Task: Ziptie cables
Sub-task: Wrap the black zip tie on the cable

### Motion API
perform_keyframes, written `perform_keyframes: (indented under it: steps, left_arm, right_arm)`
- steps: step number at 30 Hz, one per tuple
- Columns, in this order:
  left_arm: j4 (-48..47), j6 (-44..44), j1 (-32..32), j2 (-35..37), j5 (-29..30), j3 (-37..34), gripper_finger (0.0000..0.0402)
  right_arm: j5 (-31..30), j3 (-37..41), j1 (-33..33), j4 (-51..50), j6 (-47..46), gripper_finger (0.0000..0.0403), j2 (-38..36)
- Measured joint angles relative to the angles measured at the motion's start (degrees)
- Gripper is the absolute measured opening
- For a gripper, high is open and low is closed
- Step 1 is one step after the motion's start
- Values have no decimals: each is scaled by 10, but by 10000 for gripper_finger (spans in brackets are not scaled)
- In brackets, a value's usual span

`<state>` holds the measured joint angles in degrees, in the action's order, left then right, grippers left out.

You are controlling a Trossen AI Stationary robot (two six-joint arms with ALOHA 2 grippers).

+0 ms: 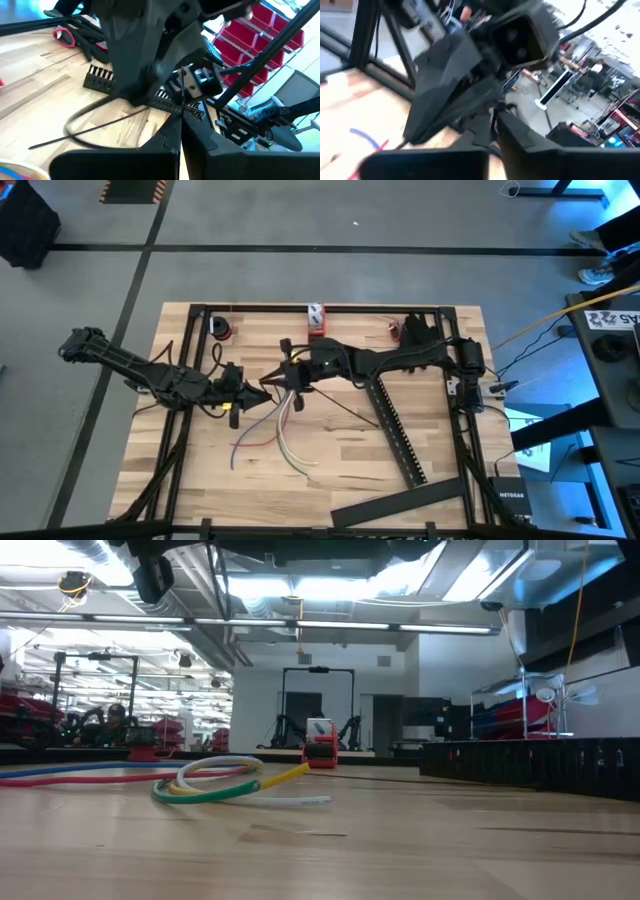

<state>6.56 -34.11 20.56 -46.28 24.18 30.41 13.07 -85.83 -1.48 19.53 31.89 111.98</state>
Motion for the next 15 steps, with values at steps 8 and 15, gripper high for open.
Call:
perform_keyframes:
  steps: [8,15]
  left_arm:
    - [-1,-24,0,11,4,0,0]
    - [-15,-30,0,24,5,0,0]
  right_arm:
    - [-61,-10,13,-40,100,2,-7]
    - [-83,-10,28,-62,120,1,-10]
